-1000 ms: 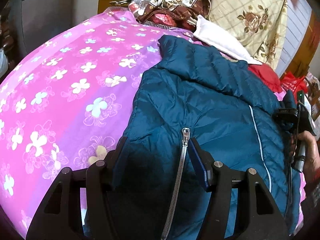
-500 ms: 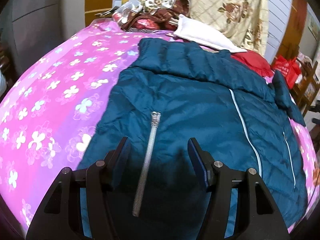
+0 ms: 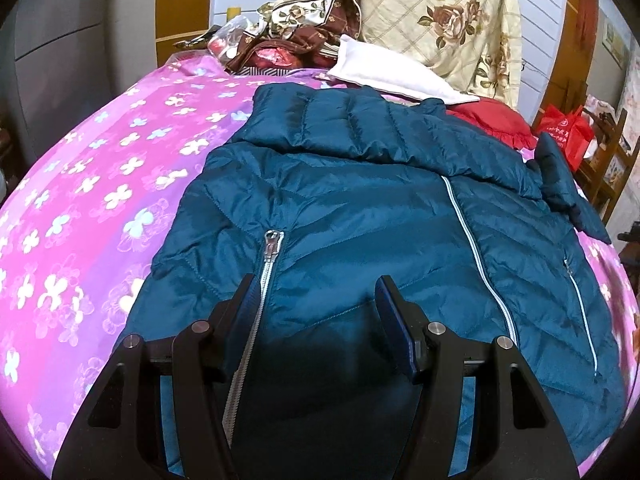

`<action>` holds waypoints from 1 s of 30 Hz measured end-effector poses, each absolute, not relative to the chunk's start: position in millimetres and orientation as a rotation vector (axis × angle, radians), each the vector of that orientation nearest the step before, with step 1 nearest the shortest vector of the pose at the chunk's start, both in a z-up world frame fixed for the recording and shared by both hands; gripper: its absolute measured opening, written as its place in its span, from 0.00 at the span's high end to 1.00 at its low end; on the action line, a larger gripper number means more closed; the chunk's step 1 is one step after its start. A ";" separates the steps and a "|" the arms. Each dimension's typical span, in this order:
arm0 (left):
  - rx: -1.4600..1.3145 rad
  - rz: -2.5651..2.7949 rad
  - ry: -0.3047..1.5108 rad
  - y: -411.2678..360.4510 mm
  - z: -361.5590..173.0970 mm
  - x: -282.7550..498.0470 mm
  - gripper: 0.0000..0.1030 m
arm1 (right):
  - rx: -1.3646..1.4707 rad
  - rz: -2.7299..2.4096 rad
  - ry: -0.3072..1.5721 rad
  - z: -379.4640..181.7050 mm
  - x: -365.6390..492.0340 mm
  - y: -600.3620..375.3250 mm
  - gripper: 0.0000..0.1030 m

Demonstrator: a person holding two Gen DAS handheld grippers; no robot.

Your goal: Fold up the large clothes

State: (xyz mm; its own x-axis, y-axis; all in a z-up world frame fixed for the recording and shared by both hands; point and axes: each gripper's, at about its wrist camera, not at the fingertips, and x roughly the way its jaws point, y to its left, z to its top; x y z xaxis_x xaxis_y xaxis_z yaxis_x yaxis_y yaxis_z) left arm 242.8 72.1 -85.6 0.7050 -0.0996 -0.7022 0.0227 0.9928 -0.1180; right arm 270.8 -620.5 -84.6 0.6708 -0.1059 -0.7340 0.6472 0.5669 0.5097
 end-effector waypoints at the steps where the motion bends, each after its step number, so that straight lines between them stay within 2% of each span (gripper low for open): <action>1: -0.108 -0.068 0.786 72.4 -86.0 244.5 0.42 | 0.876 -0.484 0.706 -89.1 276.5 -626.9 0.48; 13: -0.115 -0.034 0.845 69.9 -107.8 266.0 0.42 | 0.856 -0.493 0.691 -116.2 356.1 -667.0 0.50; 14: -0.105 -0.032 0.842 68.0 -109.2 266.3 0.41 | 0.851 -0.497 0.692 -116.4 360.3 -668.7 0.53; 16: -0.091 -0.033 0.842 65.0 -111.8 267.0 0.37 | 0.831 -0.523 0.714 -115.9 366.4 -671.1 0.81; 17: -0.085 -0.033 0.843 63.6 -112.8 267.7 0.36 | 0.825 -0.540 0.729 -115.2 367.6 -672.4 0.88; 18: -0.085 -0.035 0.843 63.5 -113.3 267.9 0.35 | 0.821 -0.554 0.748 -112.3 368.1 -673.9 0.90; 23: -0.094 -0.045 0.843 64.6 -114.2 268.1 0.34 | 0.697 -0.601 0.722 -62.6 359.8 -662.5 0.93; 30: -0.109 -0.031 0.820 69.5 -106.3 258.7 0.34 | 0.425 -0.569 0.639 52.6 354.7 -586.1 0.93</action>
State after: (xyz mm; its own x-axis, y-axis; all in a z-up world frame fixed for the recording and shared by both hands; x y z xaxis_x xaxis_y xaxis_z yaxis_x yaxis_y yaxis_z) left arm 258.7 69.5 -106.3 0.6818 -0.0695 -0.7283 -0.0147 0.9940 -0.1086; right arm 354.7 -586.1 52.6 0.6608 -0.3608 -0.6581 0.6125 0.7661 0.1950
